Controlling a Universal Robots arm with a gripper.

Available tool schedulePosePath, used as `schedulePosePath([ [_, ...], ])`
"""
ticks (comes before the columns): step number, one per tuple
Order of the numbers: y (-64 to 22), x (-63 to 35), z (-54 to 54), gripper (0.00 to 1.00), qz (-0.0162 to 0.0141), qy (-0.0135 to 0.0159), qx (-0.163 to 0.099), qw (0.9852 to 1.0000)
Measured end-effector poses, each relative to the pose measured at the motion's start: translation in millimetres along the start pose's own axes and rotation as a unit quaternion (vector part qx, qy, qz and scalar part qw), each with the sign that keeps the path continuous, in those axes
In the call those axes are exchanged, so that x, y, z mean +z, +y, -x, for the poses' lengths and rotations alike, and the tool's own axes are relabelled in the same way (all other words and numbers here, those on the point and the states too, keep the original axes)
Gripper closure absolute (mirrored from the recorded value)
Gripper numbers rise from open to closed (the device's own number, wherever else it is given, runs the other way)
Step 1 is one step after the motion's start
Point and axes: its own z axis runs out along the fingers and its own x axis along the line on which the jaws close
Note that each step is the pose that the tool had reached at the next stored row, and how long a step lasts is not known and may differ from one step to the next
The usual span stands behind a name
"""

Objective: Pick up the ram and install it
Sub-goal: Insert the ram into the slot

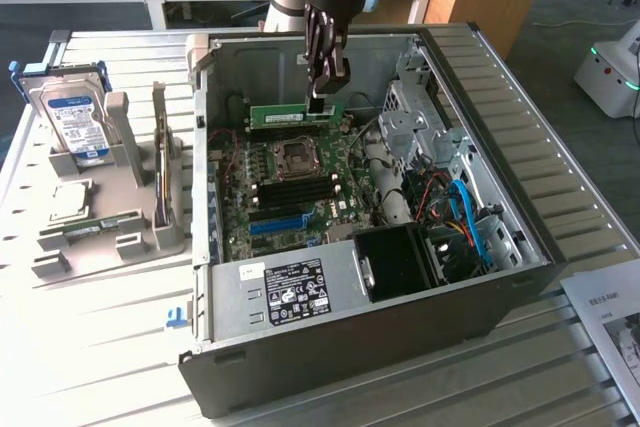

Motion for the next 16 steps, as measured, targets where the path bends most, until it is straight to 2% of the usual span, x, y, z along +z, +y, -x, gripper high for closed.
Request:
schedulePosePath([
  [8,-0.1,0.9,0.0,0.88,0.0000,-0.0001,0.000,1.0000],
  [16,-0.9,10.7,-0.2,0.88,-0.0003,-0.0001,0.000,1.0000],
])
